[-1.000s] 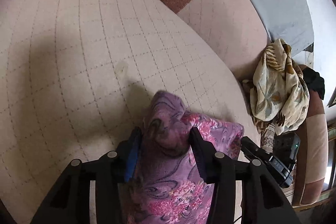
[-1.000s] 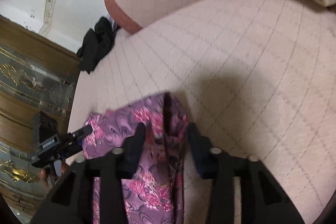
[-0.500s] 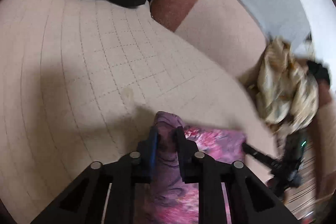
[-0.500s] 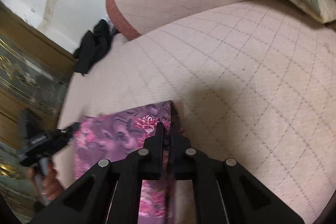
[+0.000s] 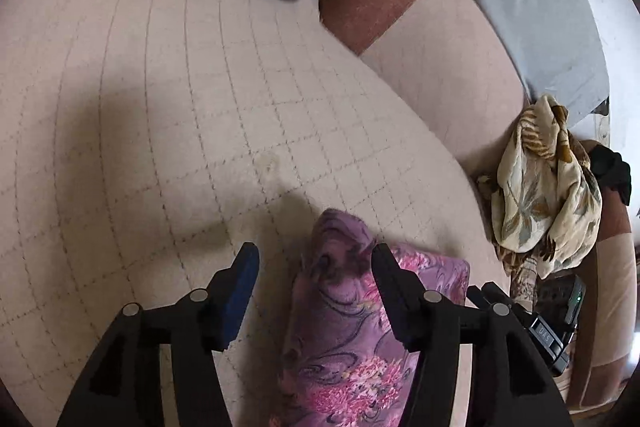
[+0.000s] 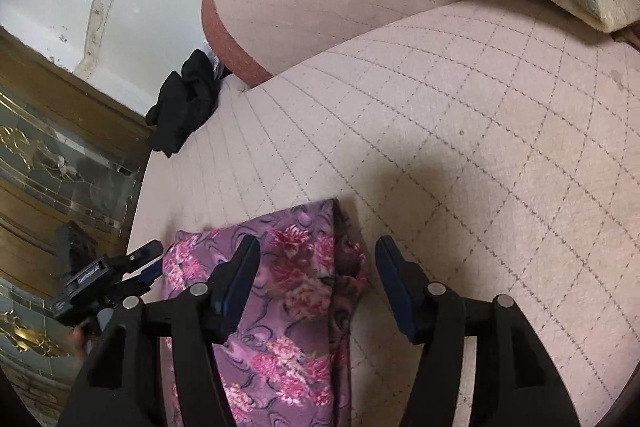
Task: Fold small clothes
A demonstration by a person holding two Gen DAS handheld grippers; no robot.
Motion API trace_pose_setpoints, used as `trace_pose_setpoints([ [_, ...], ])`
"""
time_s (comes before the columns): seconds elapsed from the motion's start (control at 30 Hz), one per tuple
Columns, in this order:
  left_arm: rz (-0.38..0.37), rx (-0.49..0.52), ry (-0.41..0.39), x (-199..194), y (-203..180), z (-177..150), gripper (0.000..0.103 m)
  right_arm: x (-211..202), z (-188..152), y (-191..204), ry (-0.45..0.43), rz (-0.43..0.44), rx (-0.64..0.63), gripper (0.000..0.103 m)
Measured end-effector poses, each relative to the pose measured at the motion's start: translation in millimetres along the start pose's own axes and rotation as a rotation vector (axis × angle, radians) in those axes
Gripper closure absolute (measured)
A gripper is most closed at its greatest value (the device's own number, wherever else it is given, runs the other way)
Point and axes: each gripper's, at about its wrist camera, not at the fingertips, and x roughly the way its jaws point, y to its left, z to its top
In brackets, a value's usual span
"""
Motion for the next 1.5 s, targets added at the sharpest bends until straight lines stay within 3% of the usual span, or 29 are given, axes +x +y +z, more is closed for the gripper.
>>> trace_pose_setpoints([
  [0.07, 0.014, -0.009, 0.023, 4, 1, -3, 0.041, 1, -3, 3, 0.034, -0.036, -0.007, 0.044],
  [0.2, 0.016, -0.001, 0.037, 3, -4, -10, 0.041, 5, -14, 6, 0.079, -0.043, -0.04, 0.075],
  [0.3, 0.031, 0.015, 0.031, 5, -7, -13, 0.041, 16, -18, 8, 0.102, -0.045, -0.056, 0.086],
  [0.37, 0.014, 0.006, 0.043, 9, -7, -15, 0.042, 21, -19, 8, 0.113, -0.03, -0.053, 0.086],
  [0.4, 0.007, 0.004, 0.048, 10, -7, -16, 0.046, 23, -19, 6, 0.12, -0.032, -0.044, 0.086],
  [0.43, -0.003, 0.006, 0.048, 11, -9, -18, 0.06, 24, -19, 4, 0.121, -0.032, -0.032, 0.089],
  [0.47, -0.013, 0.015, 0.045, 9, -11, -18, 0.062, 24, -18, 3, 0.121, -0.033, -0.025, 0.097],
  [0.53, -0.006, 0.037, 0.029, 4, -16, -17, 0.075, 14, -15, 2, 0.093, -0.023, -0.004, 0.098],
  [0.63, -0.006, 0.036, 0.023, 4, -12, -16, 0.077, 4, -13, 5, 0.058, -0.077, -0.041, 0.099],
  [0.77, 0.023, 0.073, 0.008, 5, -16, -17, 0.076, 19, -19, -6, 0.095, -0.126, -0.037, 0.099],
  [0.93, 0.052, 0.07, 0.007, 6, -17, -15, 0.055, 18, -16, -3, 0.114, -0.115, -0.042, 0.096],
  [1.0, 0.052, 0.054, 0.0, -3, -16, -18, 0.054, 9, -18, -1, 0.124, -0.084, -0.027, 0.067],
  [1.07, 0.058, 0.067, 0.005, -13, -15, -24, 0.054, -5, -23, 5, 0.092, -0.071, -0.035, 0.05],
  [1.27, 0.03, 0.006, 0.032, -35, -1, -48, 0.053, -15, -54, 4, 0.111, -0.049, 0.007, 0.051],
  [1.5, 0.024, 0.014, 0.073, -8, 3, -48, 0.053, -3, -63, 2, 0.109, -0.049, 0.011, 0.088],
])
